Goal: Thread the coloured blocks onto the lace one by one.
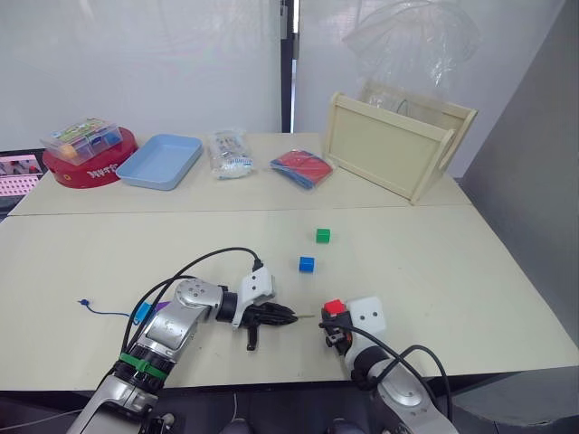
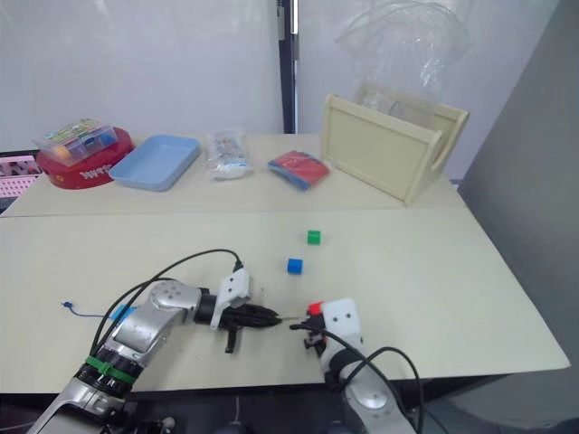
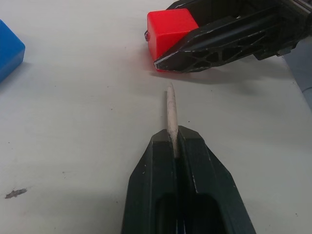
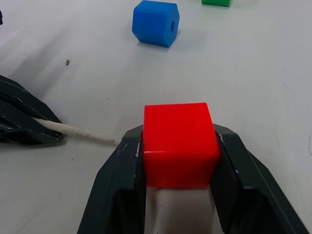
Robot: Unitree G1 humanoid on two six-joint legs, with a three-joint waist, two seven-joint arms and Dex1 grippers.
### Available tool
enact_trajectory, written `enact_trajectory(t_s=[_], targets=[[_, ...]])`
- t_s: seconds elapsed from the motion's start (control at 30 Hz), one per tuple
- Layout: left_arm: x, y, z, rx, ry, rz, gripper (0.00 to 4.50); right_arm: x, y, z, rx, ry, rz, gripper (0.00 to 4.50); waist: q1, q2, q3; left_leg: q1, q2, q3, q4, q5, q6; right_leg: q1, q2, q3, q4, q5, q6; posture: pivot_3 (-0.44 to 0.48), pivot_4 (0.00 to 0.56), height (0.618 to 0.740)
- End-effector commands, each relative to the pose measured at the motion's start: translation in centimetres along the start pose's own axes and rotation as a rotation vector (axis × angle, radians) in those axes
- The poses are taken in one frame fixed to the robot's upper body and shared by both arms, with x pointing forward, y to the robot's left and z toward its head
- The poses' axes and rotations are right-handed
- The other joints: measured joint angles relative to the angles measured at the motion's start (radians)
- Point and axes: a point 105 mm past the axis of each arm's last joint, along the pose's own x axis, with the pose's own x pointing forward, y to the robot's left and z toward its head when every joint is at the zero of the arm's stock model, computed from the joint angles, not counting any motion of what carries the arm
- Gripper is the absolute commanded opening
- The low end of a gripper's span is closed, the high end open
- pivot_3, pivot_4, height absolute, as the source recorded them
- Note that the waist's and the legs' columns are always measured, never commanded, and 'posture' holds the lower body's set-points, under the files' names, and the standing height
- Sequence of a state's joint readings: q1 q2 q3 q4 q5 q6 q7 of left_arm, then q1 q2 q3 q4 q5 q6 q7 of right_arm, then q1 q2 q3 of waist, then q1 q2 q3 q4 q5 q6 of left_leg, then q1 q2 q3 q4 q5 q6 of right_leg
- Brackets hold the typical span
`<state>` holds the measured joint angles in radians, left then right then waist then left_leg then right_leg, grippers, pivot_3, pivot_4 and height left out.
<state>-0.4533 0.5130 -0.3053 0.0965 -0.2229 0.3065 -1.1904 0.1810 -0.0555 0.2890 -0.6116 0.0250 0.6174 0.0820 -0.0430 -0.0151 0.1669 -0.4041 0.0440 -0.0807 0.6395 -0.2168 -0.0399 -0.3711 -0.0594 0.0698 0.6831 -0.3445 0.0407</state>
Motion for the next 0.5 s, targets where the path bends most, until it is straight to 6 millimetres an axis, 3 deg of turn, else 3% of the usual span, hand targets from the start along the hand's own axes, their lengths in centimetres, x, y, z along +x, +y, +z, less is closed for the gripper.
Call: enact_trajectory(t_s=[0.03,0.27,0.5], targets=[[-0.2,0.3,0.5,0.025,-0.005,0.010,0.00,0.0,-0.1,0.6,0.017,-0.033,0.009,2.24,0.000,0.000,0.000,0.000,0.000,0.000,0.000,0.000,0.000,0.000,0.000,0.000,0.000,0.000,0.000,0.000,0.150,0.740],[0.0,0.4,0.5,0.021,-0.009,0.014,0.00,-1.3,0.0,3.3,-0.129,-0.092,0.143,4.47,0.000,0.000,0.000,0.000,0.000,0.000,0.000,0.000,0.000,0.000,0.000,0.000,0.000,0.000,0.000,0.000,0.150,0.740],[0.1,0.3,0.5,0.017,-0.016,0.022,0.00,-2.9,0.3,5.0,-0.324,0.024,0.512,4.47,0.002,0.000,0.000,0.000,0.000,0.000,0.001,0.000,0.000,0.001,0.000,0.000,-0.001,0.000,0.000,0.000,0.150,0.740]])
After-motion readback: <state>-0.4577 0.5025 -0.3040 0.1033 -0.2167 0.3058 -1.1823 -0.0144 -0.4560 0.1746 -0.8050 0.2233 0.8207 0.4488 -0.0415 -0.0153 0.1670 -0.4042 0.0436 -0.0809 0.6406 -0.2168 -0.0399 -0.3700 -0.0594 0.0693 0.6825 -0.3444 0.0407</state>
